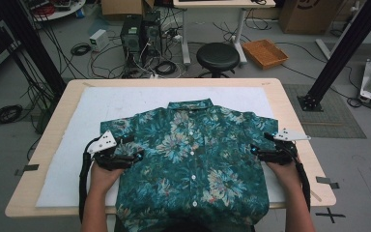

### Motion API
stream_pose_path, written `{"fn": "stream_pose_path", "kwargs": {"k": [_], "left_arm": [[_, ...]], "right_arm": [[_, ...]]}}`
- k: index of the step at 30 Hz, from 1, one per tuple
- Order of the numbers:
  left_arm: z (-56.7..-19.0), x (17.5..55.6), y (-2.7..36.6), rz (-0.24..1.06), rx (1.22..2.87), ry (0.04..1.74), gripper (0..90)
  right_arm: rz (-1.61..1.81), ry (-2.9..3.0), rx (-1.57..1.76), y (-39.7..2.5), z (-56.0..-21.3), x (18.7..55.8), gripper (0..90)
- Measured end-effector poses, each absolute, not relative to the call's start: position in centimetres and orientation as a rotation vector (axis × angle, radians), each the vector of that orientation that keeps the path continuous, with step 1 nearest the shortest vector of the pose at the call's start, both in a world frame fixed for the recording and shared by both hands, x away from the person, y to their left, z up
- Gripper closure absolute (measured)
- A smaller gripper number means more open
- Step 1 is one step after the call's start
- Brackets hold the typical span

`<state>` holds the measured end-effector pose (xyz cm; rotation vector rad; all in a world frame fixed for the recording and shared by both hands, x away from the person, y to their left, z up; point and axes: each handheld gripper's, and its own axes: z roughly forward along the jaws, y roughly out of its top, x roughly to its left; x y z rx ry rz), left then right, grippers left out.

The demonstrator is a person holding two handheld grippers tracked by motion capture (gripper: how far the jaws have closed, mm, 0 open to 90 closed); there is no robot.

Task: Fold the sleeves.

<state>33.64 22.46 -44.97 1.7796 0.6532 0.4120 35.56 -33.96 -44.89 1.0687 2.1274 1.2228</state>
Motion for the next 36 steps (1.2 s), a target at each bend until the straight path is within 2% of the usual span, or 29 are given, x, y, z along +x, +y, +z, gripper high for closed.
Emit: {"fn": "stream_pose_path", "kwargs": {"k": [26,36], "left_arm": [[-45.0,33.6,22.3,0.426,1.787,0.654,25.2],[-44.9,33.6,22.3,0.428,1.791,0.654,25.2]], "right_arm": [[1.194,2.101,1.073,-33.8,-44.9,35.4,22.4],[1.284,2.084,1.240,-35.0,-44.8,36.4,22.6]]}}
